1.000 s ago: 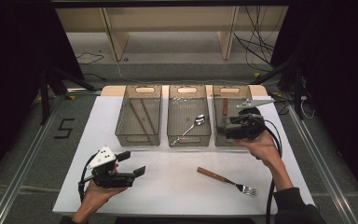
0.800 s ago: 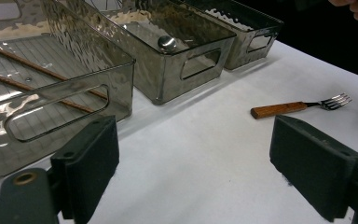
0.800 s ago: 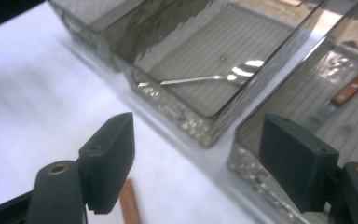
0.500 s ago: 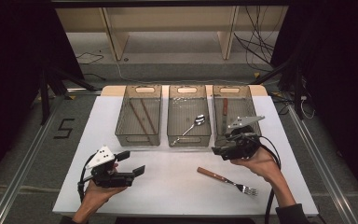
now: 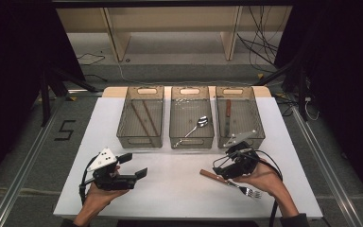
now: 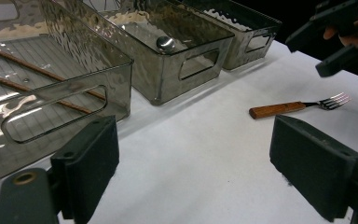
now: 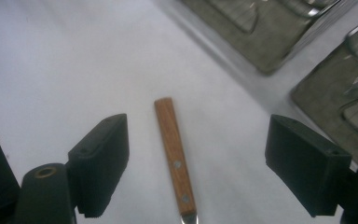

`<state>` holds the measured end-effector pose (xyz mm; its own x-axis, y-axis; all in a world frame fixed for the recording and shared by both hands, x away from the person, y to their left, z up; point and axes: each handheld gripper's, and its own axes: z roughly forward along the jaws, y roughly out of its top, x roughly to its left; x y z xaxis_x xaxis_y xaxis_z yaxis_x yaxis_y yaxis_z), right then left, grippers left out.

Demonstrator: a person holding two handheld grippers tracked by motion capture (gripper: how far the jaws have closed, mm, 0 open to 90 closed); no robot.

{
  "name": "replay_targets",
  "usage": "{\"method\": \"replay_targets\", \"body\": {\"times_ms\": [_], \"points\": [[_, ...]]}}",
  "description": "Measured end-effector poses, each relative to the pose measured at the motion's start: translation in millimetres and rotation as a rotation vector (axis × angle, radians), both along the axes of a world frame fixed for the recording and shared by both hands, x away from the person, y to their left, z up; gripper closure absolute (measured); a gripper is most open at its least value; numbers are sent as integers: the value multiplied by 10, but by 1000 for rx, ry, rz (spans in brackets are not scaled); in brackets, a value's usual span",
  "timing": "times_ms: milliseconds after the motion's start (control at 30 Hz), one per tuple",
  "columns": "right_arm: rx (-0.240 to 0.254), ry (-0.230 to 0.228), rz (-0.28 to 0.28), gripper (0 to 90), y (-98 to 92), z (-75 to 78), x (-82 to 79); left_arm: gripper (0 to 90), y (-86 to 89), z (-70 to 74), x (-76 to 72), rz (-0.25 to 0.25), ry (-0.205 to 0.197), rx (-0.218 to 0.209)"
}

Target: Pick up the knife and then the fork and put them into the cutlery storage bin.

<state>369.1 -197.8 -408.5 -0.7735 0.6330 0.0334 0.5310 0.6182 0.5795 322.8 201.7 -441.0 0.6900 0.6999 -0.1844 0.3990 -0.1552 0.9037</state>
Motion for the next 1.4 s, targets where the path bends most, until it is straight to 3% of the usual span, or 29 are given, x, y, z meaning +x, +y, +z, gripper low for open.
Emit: {"method": "replay_targets", "body": {"times_ms": [167,433,700,1067,1400], "points": [[-77,42,30,261,77,-108,-23,151,-1,1,-3,-1,-2,-1],[-147,74,39,299,97,-229,-18,151,-3,1,-6,0,-1,-4],[-197,96,57,354,125,-304,-20,151,-3,0,-4,-3,-2,-2],[-257,152,81,521,146,-419,-21,151,-3,0,-5,-7,-4,2],[-299,158,91,629,154,-466,-19,151,-9,-1,-5,-9,-3,4]]}}
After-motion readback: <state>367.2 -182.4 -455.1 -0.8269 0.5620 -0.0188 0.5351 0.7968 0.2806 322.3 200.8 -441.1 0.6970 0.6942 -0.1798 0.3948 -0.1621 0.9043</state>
